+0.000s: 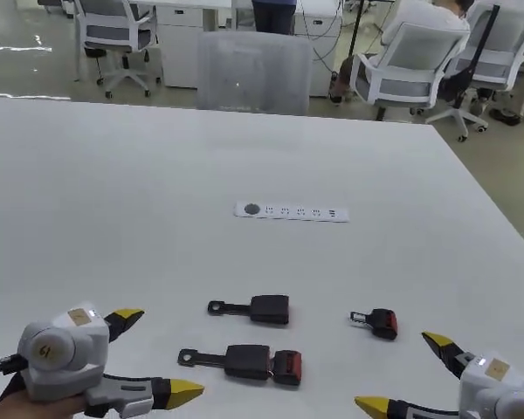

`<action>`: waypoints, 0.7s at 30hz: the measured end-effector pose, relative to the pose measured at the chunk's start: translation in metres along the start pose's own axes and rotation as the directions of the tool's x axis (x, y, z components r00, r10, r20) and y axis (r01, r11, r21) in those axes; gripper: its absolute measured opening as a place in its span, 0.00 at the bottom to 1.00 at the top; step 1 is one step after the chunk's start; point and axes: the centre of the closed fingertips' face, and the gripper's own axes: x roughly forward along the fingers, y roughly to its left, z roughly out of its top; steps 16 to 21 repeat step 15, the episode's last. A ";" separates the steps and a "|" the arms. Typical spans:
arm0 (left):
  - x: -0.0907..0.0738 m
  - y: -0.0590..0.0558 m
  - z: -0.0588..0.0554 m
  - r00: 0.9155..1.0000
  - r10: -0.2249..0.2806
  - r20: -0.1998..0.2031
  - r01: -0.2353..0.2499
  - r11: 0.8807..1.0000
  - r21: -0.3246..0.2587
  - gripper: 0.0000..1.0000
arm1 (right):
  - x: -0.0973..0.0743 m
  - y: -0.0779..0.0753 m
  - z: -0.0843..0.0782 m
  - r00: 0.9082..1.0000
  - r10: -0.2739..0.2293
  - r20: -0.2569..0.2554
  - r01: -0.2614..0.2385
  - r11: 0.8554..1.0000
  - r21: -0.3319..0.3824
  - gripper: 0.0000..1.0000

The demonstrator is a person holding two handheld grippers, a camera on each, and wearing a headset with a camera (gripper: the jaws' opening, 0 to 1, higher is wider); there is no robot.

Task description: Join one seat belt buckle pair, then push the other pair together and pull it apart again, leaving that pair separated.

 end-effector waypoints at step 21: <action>-0.004 -0.012 -0.001 0.996 -0.073 -0.043 0.076 0.995 0.069 1.00 | -0.004 0.014 0.000 0.988 0.157 -0.004 -0.157 0.983 -0.093 0.99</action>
